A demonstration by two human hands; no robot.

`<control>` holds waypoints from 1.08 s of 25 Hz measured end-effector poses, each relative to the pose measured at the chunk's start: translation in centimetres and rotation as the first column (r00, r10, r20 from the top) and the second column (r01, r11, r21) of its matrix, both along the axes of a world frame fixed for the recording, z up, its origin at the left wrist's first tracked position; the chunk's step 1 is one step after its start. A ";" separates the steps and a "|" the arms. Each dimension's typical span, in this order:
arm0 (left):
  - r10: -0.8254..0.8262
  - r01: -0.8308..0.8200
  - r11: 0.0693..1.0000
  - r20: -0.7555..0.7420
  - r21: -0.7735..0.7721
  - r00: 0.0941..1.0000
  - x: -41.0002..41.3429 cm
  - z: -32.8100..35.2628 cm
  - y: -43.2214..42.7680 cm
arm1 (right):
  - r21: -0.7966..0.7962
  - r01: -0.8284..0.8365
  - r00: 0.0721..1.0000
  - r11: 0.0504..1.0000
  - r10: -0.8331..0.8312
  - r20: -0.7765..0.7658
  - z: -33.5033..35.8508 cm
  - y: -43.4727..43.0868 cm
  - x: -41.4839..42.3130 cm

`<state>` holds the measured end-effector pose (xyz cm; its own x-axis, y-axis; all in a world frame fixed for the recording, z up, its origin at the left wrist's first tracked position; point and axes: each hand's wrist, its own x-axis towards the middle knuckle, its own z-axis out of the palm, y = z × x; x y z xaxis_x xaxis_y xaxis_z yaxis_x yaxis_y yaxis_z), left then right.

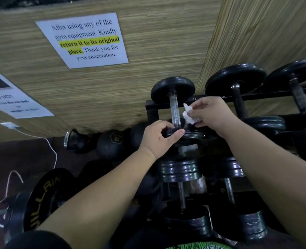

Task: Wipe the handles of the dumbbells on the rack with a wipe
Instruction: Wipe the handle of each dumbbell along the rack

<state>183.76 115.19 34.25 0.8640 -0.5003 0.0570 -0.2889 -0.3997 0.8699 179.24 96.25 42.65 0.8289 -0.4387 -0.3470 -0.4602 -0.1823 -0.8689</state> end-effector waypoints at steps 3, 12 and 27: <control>0.028 -0.078 0.971 -0.215 -0.227 0.976 1.3 2.8 0.5 | 0.183 0.096 0.991 0.978 -0.111 0.072 1.6 0.9 -0.8; -0.284 0.035 0.884 -0.476 -0.467 0.832 3.2 6.6 1.4 | 0.133 0.120 0.990 0.984 -0.129 0.061 2.8 5.5 0.2; -0.014 -0.102 0.978 -0.549 -0.181 0.836 10.2 -2.4 -0.6 | -0.464 0.336 0.938 0.820 -0.247 0.243 -6.6 9.2 -2.5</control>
